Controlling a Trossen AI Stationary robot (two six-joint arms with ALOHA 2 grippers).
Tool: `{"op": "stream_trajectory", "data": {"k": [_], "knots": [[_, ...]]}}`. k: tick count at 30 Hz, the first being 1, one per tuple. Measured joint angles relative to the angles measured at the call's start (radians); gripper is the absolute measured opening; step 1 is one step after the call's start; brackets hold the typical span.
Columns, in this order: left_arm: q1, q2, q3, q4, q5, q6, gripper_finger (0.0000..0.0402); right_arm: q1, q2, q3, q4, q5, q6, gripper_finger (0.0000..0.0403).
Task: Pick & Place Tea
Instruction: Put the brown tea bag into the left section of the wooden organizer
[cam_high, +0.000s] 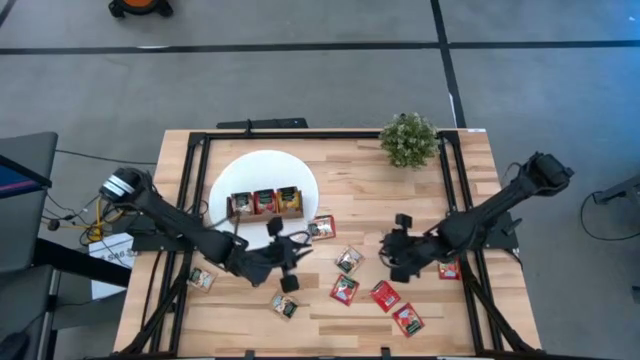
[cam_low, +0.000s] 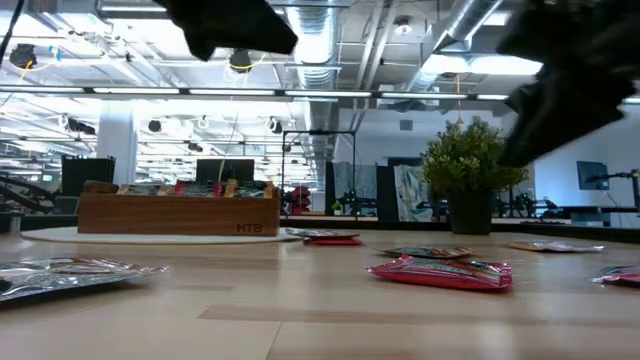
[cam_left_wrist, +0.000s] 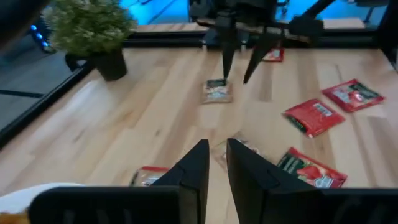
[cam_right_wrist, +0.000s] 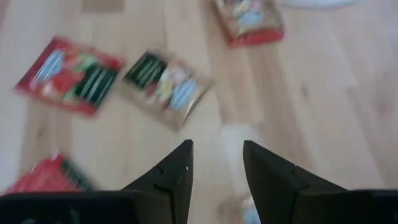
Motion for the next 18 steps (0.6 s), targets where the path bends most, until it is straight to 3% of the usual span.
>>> {"op": "stream_trajectory", "data": {"k": [4, 9, 15, 18], "knots": [[0.003, 0.119, -0.001, 0.141, 0.001, 0.020, 0.0048, 0.023, -0.075, -0.112, 0.100, -0.109, 0.030, 0.0132], [0.036, 0.215, -0.001, 0.231, 0.020, 0.018, 0.0048, 0.044, -0.089, -0.205, 0.264, -0.119, 0.118, 0.0132], [0.088, 0.263, 0.000, 0.227, 0.241, -0.005, 0.0048, 0.015, 0.008, -0.240, 0.543, -0.084, 0.067, 0.0141], [0.103, 0.307, 0.000, 0.255, 0.260, -0.009, 0.0048, -0.041, 0.086, -0.229, 0.636, -0.099, 0.048, 0.0152]]}}
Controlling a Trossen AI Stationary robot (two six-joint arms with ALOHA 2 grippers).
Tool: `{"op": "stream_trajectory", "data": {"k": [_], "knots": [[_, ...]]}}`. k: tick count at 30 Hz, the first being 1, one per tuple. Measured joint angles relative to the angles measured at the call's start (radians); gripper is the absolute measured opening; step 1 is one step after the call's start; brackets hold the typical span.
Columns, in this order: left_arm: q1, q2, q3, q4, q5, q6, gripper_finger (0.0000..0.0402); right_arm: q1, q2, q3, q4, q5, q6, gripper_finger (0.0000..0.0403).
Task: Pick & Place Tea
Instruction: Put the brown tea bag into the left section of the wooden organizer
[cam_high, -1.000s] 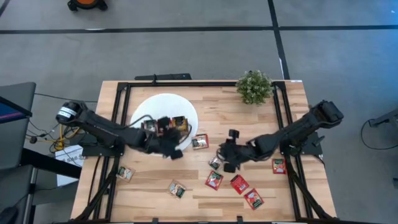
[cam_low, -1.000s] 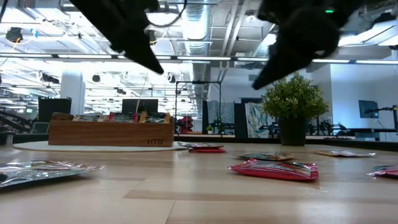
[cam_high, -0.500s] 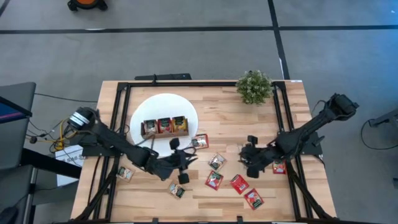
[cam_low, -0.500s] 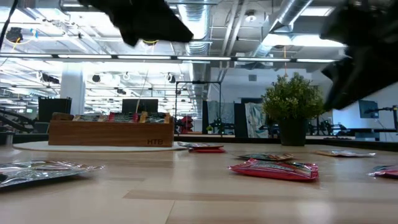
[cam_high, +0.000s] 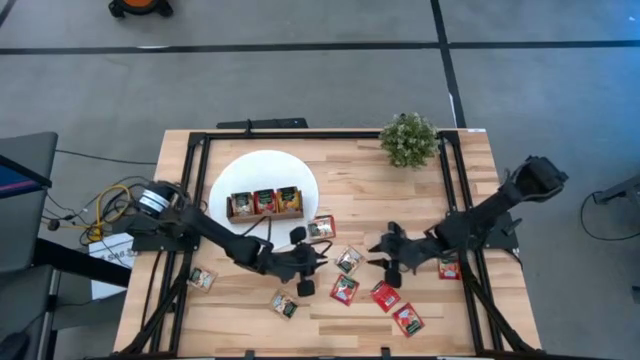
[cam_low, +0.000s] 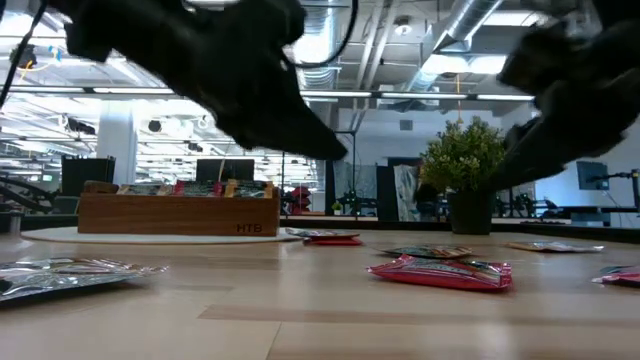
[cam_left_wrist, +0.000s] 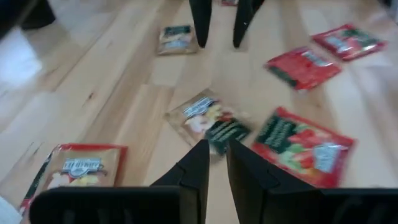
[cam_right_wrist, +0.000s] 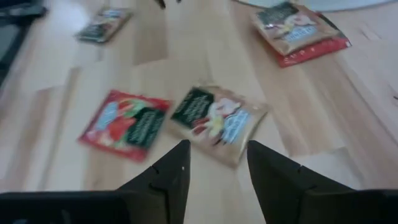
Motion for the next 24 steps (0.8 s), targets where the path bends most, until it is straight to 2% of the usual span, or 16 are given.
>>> {"op": "stream_trajectory", "data": {"k": [5, 11, 17, 24], "knots": [[0.022, 0.076, 0.008, 0.040, 0.009, -0.017, 0.0048, -0.087, 0.095, 0.064, 0.005, -0.095, -0.051, 0.0180], [0.024, 0.171, 0.082, 0.042, 0.154, 0.018, 0.0048, -0.181, 0.212, 0.125, 0.001, -0.215, -0.022, 0.0197], [0.037, 0.287, 0.176, 0.042, 0.175, 0.024, 0.0048, -0.230, 0.313, 0.160, 0.028, -0.360, 0.111, 0.0186], [0.082, 0.317, 0.225, -0.013, 0.151, -0.026, 0.0048, -0.230, 0.357, 0.163, 0.111, -0.455, 0.178, 0.0160]]}}
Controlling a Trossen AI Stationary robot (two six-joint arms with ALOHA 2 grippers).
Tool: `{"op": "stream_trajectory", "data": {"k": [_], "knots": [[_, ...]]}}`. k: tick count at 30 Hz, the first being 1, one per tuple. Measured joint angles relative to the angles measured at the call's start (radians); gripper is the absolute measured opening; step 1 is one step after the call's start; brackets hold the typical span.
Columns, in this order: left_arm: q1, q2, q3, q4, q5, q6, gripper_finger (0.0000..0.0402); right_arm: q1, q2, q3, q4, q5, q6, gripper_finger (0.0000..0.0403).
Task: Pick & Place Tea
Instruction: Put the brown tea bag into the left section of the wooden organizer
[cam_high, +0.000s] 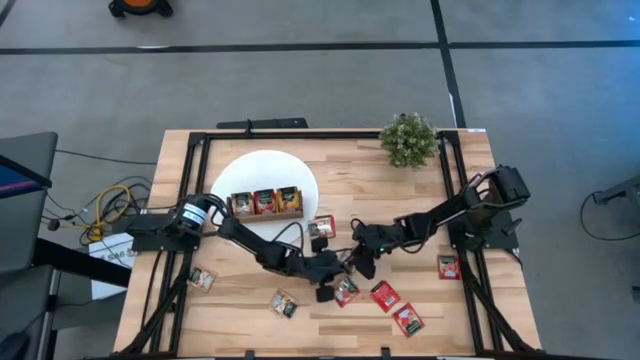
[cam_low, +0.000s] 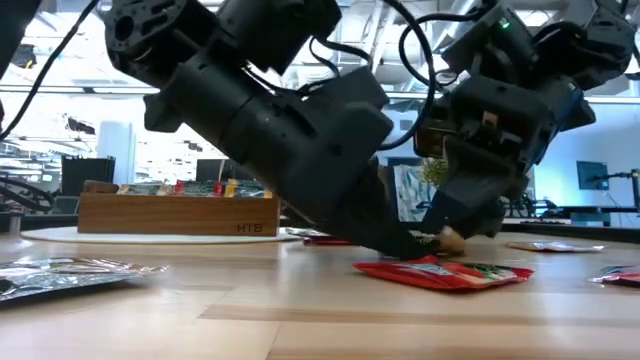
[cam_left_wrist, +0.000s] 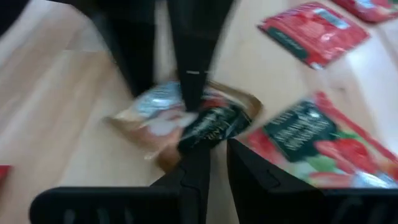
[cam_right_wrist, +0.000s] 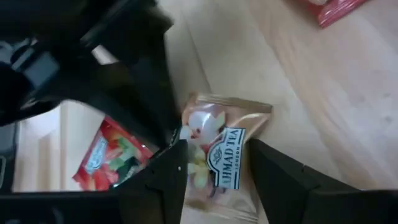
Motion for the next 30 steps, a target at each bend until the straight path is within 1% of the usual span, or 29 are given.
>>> {"op": "stream_trajectory", "data": {"k": [4, 7, 10, 13, 14, 15, 17, 20, 23, 26, 28, 30], "knots": [[0.005, 0.000, 0.000, -0.010, -0.026, 0.002, 0.0048, -0.002, -0.008, 0.000, -0.013, -0.019, 0.003, 0.0134], [0.002, -0.002, 0.000, -0.033, -0.037, 0.002, 0.0048, -0.003, -0.018, -0.001, -0.041, -0.021, -0.001, 0.0103], [-0.005, -0.029, -0.002, -0.101, -0.051, 0.002, 0.0048, -0.003, -0.030, -0.002, -0.068, -0.012, -0.005, 0.0063], [-0.010, -0.082, -0.004, -0.217, -0.065, -0.001, 0.0048, -0.002, -0.033, -0.002, -0.078, 0.012, -0.026, 0.0017], [-0.014, -0.100, -0.006, -0.255, -0.074, -0.010, 0.0048, -0.001, -0.033, -0.003, -0.078, 0.022, -0.028, 0.0009], [-0.019, -0.120, -0.006, -0.299, -0.101, -0.026, 0.0048, 0.000, -0.033, -0.003, -0.076, 0.033, -0.030, 0.0008], [-0.031, -0.158, -0.007, -0.383, -0.190, -0.077, 0.0049, 0.002, -0.033, -0.004, -0.075, 0.066, -0.036, 0.0011], [-0.047, -0.215, -0.006, -0.554, -0.308, -0.162, 0.0059, 0.016, -0.033, -0.020, -0.037, 0.157, -0.049, 0.0006], [-0.058, -0.243, -0.006, -0.670, -0.386, -0.254, 0.0078, 0.030, -0.028, -0.058, 0.070, 0.280, -0.056, 0.0004], [-0.068, -0.252, -0.006, -0.677, -0.448, -0.284, 0.0101, 0.040, -0.029, -0.085, 0.192, 0.420, -0.058, 0.0003], [-0.072, -0.252, -0.006, -0.673, -0.472, -0.287, 0.0117, 0.053, -0.029, -0.109, 0.269, 0.489, -0.060, 0.0002], [-0.073, -0.252, -0.013, -0.632, -0.503, -0.291, 0.0131, 0.069, -0.029, -0.130, 0.338, 0.575, -0.060, 0.0003]]}}
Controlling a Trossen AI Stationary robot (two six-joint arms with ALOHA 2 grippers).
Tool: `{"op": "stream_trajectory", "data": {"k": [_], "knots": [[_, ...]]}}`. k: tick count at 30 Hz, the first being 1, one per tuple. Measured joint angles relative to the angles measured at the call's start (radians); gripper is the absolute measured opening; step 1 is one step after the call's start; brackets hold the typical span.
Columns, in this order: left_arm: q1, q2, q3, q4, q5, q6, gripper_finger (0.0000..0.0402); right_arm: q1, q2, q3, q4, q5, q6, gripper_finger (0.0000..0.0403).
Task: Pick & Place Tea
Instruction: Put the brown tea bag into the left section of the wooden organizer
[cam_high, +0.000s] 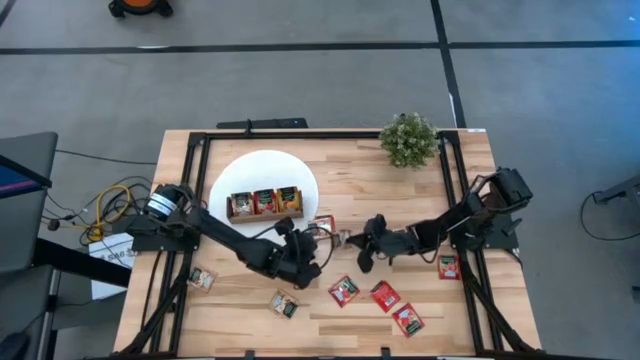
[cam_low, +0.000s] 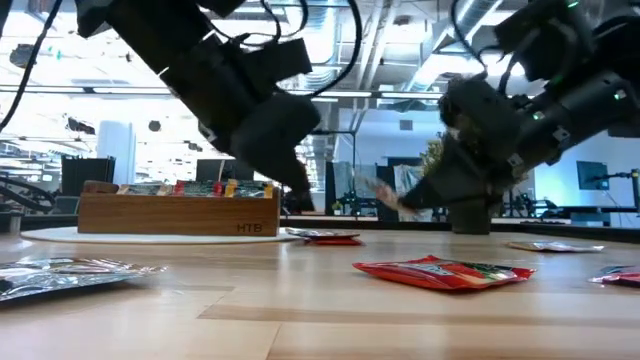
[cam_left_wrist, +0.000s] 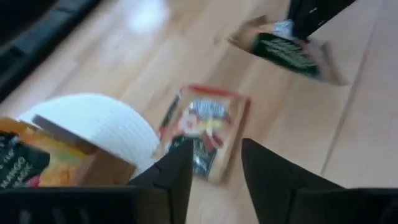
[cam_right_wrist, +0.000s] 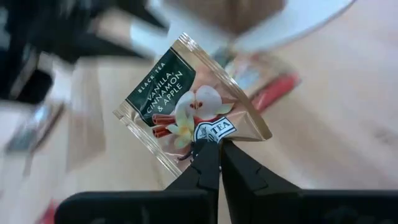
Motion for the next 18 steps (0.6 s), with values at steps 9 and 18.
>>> {"op": "stream_trajectory", "data": {"k": [9, 18], "knots": [[-0.015, -0.108, -0.138, 0.450, -0.042, 0.039, 0.0163, 0.069, -0.001, -0.012, 0.061, 0.204, -0.024, 0.0001], [0.066, -0.140, -0.214, 0.697, 0.223, 0.003, 0.0164, 0.069, -0.003, -0.010, 0.109, 0.208, -0.056, 0.0001]]}}
